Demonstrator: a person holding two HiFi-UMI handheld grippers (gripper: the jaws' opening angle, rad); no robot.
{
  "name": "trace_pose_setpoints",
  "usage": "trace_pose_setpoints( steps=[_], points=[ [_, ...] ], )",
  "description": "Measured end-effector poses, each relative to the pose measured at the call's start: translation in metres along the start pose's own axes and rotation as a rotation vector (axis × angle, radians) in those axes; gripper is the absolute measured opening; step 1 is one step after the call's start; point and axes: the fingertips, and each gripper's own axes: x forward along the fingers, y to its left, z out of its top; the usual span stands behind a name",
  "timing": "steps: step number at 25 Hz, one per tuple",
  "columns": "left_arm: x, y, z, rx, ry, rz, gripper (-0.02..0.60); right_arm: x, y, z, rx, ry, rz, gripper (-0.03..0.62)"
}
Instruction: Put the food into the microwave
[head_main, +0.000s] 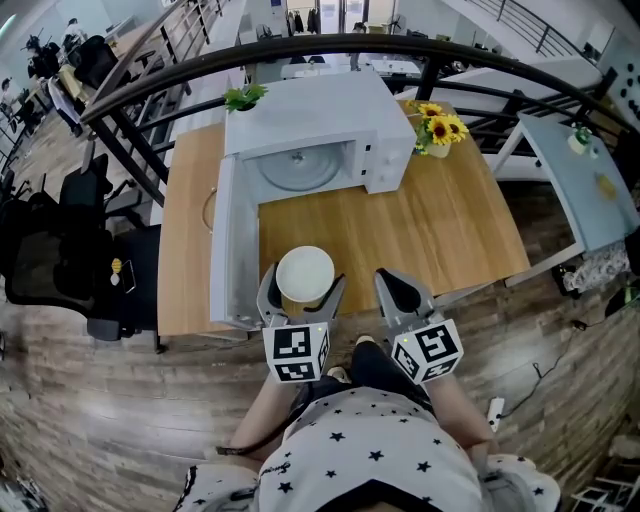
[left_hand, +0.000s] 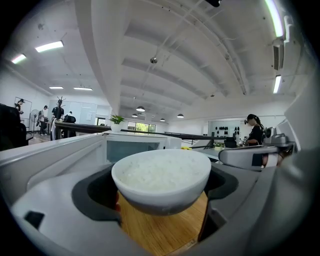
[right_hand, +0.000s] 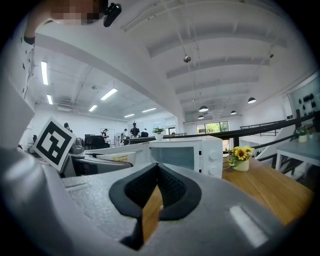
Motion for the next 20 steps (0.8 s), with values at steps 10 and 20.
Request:
trace_pose_setpoints(
  steps=[10, 20],
  points=[
    [0.053, 0.015, 0.0, -0.008, 0.009, 0.043, 0.489, 0.042, -0.028, 0.004, -0.015, 0.006, 0.05, 0.006],
    [0.131, 0.037, 0.016, -0.02, 0.004, 0.083, 0.489, 0.113, -0.08, 0.017, -0.008, 0.022, 0.09, 0.006]
  ],
)
